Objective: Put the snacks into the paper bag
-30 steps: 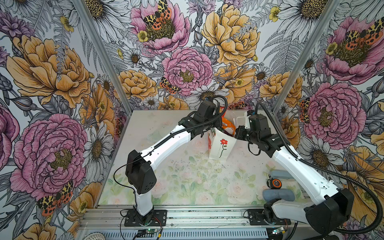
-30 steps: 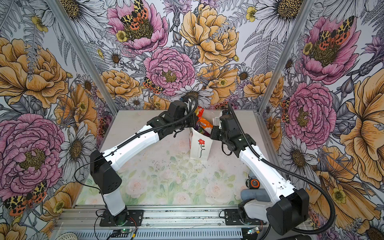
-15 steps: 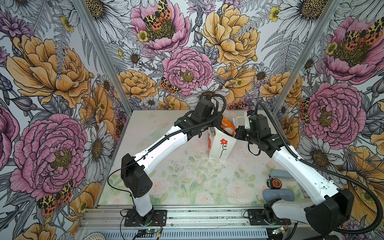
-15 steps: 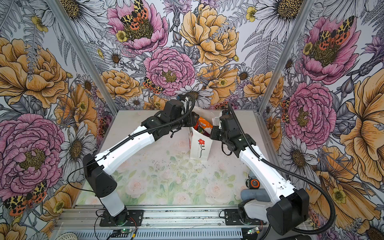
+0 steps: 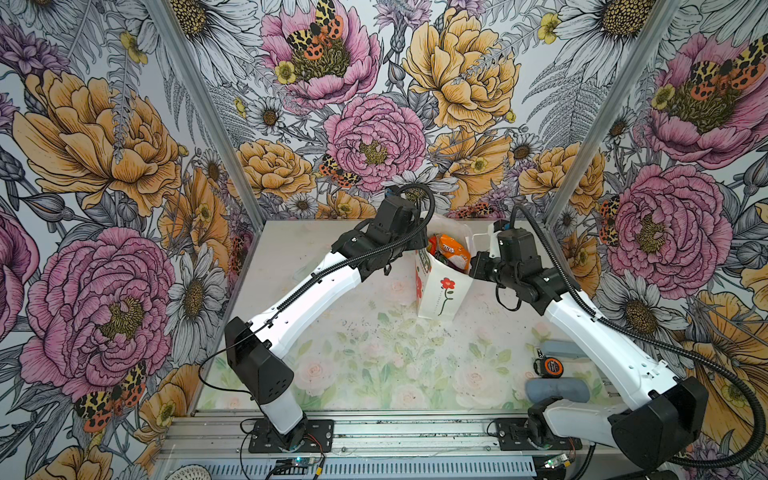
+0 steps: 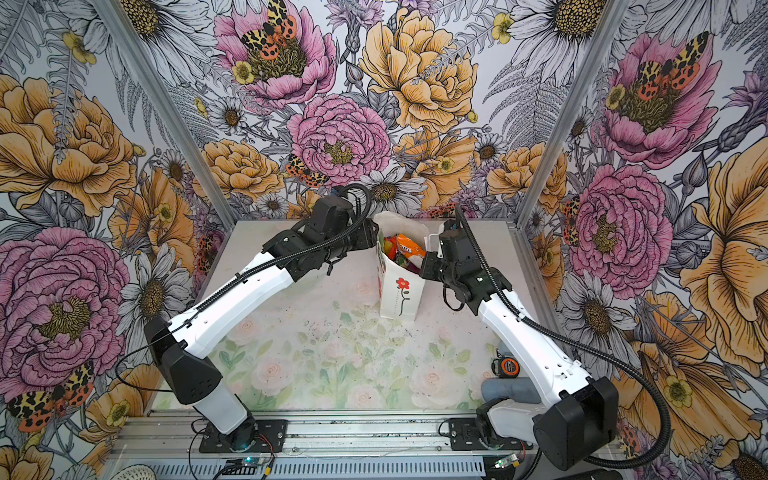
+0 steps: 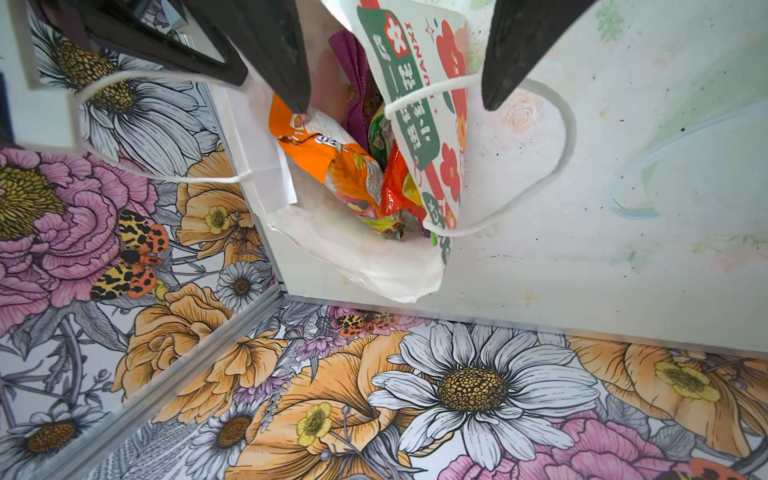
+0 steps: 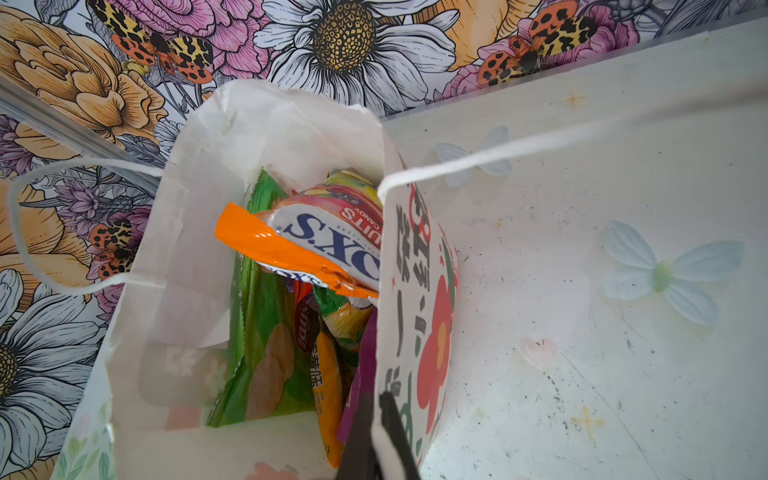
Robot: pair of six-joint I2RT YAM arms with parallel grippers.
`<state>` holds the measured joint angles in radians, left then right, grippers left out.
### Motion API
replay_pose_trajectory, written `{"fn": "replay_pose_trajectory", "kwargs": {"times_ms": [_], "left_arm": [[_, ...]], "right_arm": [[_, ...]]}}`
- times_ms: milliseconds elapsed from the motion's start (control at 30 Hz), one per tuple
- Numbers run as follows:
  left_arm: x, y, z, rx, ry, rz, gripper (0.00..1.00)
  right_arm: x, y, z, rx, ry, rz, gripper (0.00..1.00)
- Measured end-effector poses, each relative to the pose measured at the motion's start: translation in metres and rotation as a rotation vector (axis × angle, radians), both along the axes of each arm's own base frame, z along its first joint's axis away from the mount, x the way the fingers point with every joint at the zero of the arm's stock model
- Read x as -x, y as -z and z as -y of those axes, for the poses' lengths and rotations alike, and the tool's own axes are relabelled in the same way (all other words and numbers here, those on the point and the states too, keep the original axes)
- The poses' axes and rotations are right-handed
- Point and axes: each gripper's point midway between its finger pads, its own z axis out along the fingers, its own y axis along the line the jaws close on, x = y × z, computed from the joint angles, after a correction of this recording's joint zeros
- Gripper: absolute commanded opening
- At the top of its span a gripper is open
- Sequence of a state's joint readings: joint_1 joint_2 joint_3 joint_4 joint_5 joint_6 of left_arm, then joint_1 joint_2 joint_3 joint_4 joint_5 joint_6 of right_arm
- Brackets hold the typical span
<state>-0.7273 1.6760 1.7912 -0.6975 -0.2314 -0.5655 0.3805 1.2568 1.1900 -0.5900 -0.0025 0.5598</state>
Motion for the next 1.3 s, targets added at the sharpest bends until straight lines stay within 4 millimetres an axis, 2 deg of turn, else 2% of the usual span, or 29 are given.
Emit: {"fn": "replay_pose_trajectory", "kwargs": {"times_ms": [200, 433, 567, 733, 933, 1067, 1200, 1300], "left_arm": [[-0.006, 0.011, -0.001, 0.007, 0.003, -0.038, 0.68], [-0.022, 0.046, 0.018, -0.029, 0.026, -0.118, 0.65], [-0.033, 0.065, 0.026, -0.044, 0.028, -0.157, 0.57], [-0.037, 0.086, 0.034, -0.051, 0.040, -0.207, 0.35], [-0.035, 0.084, 0.038, -0.038, 0.063, -0.219, 0.13], [-0.033, 0.084, 0.038, -0.044, 0.072, -0.221, 0.03], [-0.029, 0.076, 0.040, -0.068, 0.092, -0.219, 0.00], [-0.026, 0.067, 0.041, -0.104, 0.108, -0.192, 0.00]], "right_arm": [[0.000, 0.000, -0.001, -0.002, -0.003, 0.000, 0.00], [0.001, 0.000, -0.003, -0.002, -0.010, 0.000, 0.00], [0.002, 0.000, -0.005, -0.002, -0.015, 0.000, 0.00], [0.002, 0.000, -0.006, -0.003, -0.020, 0.000, 0.00], [0.003, -0.001, -0.009, -0.005, -0.026, 0.002, 0.00], [0.000, -0.003, -0.010, 0.000, -0.027, 0.000, 0.00], [-0.011, -0.010, -0.012, 0.024, -0.029, -0.016, 0.00], [-0.026, -0.024, -0.014, 0.042, -0.026, -0.014, 0.00]]}}
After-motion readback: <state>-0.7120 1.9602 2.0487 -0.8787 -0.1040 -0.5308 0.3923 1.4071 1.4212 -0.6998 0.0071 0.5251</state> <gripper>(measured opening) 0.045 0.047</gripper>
